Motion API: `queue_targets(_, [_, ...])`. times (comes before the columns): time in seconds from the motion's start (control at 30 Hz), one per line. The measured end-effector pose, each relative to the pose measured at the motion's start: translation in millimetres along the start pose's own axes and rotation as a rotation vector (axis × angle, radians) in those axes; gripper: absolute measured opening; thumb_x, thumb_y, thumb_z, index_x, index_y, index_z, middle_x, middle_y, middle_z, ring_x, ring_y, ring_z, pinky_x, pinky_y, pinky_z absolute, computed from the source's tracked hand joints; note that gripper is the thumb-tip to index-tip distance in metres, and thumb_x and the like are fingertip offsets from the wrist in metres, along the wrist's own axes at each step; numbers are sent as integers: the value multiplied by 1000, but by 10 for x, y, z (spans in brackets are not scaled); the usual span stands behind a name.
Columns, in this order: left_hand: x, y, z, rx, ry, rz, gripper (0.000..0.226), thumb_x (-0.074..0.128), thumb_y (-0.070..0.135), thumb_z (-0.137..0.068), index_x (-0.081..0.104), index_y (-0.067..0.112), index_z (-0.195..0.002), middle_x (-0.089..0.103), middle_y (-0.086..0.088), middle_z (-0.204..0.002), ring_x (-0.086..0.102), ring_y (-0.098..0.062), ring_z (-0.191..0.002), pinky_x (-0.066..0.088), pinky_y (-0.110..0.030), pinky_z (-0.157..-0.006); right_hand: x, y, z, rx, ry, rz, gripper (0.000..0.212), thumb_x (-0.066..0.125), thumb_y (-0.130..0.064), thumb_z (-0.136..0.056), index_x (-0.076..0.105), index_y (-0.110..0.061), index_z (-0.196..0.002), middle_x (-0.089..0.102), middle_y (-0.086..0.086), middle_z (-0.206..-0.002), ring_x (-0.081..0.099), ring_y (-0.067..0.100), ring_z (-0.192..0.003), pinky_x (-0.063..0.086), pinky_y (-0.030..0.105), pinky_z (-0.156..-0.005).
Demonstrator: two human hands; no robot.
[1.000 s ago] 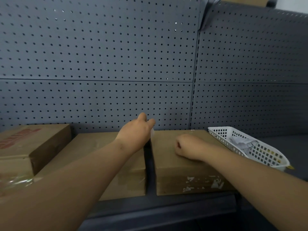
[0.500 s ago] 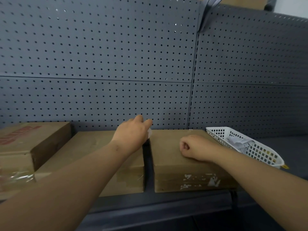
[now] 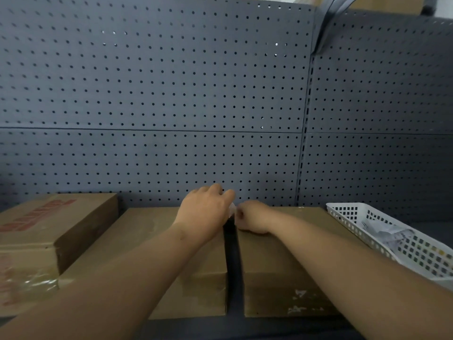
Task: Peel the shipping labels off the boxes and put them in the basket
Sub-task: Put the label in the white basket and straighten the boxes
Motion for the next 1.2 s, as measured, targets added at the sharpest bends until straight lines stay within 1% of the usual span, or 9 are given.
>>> queue_targets(0.1, [2, -33, -19, 3, 8, 22, 18, 42, 17, -94, 53, 12, -106, 58, -7, -96, 57, -27, -84, 34, -30, -66, -67, 158, 31, 24, 21, -15, 24, 47, -16, -93, 63, -3, -107, 57, 15, -89, 52, 22, -84, 39, 29, -70])
queue_targets(0.2, [36, -43, -49, -20, -20, 23, 22, 39, 18, -94, 52, 13, -111, 57, -7, -101, 56, -26, -88, 39, -31, -71, -99, 380, 55, 135, 88, 13, 16, 41, -8, -93, 56, -9, -87, 48, 4, -79, 49, 22, -83, 37, 26, -58])
queue_targets(0.37, [79, -51, -78, -36, -63, 18, 21, 44, 17, -94, 47, 15, -115, 55, -7, -109, 55, -25, -94, 43, -31, -77, 0, 90, 370, -161, 34, -38, 8, 51, -19, -92, 55, -16, -86, 51, -3, -78, 50, 15, -76, 43, 28, -67])
queue_targets(0.47, [79, -48, -85, -54, -75, 11, 18, 44, 15, -94, 47, 14, -111, 53, -8, -109, 55, -25, -91, 37, -27, -70, -60, 198, 566, -113, 73, 66, 22, 46, -18, -93, 63, -5, -97, 56, 5, -90, 56, 21, -83, 50, 36, -78])
queue_targets(0.6, [57, -18, -98, -70, -95, 25, 24, 47, 12, -93, 47, 14, -117, 50, -8, -113, 56, -25, -91, 40, -29, -71, -30, 149, 926, -292, 7, -17, 5, 53, -23, -92, 57, -21, -94, 50, -8, -88, 50, 10, -82, 44, 24, -75])
queue_targets(0.73, [-6, 40, -125, -88, -111, 51, 23, 48, 13, -92, 49, 12, -115, 50, -9, -113, 57, -25, -83, 40, -28, -65, -86, 325, 1098, -259, 111, 78, 9, 51, -28, -93, 51, -23, -86, 48, -8, -94, 50, 10, -87, 43, 22, -79])
queue_targets(0.9, [-140, 193, -165, -120, -111, 108, 21, 47, 15, -92, 50, 9, -113, 52, -12, -112, 59, -31, -84, 44, -34, -63, -95, 460, 1270, -218, 22, 36, 17, 53, -25, -92, 50, -26, -75, 52, -11, -83, 51, 10, -82, 47, 25, -79])
queue_targets(1.0, [-250, 332, -211, -175, -72, 257, 28, 45, 15, -92, 51, 8, -118, 52, -14, -115, 58, -34, -87, 49, -40, -69, -274, 748, 1268, -53, 168, 17, 12, 53, -21, -92, 62, -17, -84, 60, -6, -90, 54, 11, -84, 45, 23, -78])
queue_targets(1.2, [-349, 896, -400, -148, 32, 558, 26, 51, 17, -91, 54, 10, -116, 56, -11, -116, 56, -28, -94, 49, -38, -77, -531, 1100, 1297, 71, 497, -473, 20, 60, -28, -91, 64, -20, -109, 60, -8, -102, 57, 14, -104, 40, 22, -79])
Point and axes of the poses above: each hand's wrist, its own z-axis away from the middle knuckle, its own x-axis out of the palm, y = z × x, the point moved 2 cm from there along -z, towards the middle knuckle
